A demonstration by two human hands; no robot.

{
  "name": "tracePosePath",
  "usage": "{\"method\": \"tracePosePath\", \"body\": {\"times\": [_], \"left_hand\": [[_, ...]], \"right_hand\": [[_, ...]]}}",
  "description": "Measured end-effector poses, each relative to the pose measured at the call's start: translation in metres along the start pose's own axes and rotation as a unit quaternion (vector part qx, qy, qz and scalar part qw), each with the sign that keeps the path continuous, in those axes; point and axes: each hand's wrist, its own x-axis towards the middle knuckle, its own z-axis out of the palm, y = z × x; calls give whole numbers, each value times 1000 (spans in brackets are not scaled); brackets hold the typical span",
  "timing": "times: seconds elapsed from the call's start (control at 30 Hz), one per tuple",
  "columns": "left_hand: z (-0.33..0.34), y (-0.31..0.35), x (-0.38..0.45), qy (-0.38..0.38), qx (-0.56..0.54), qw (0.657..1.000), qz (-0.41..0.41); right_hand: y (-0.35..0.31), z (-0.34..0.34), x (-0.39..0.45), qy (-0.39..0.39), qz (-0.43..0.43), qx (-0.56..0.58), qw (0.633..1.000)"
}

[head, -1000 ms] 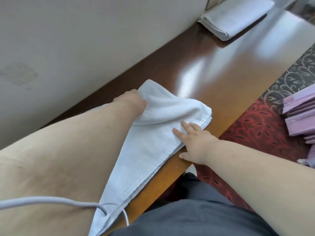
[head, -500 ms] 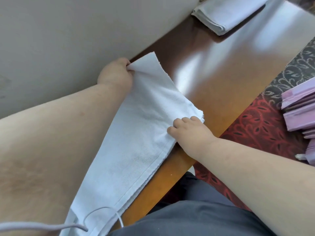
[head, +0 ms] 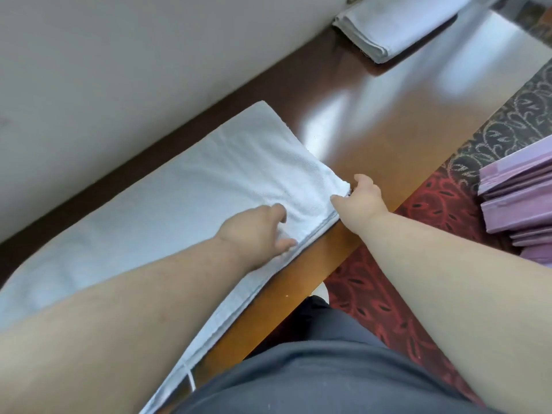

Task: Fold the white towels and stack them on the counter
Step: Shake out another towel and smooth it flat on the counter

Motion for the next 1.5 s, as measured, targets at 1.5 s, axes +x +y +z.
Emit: {"method": "tracePosePath", "body": {"times": [1.5], "left_hand": [[0,-82,-151,7,-106,983,-150]], "right_hand": [[-93,49,-94,-42,-282,-150,947]]}}
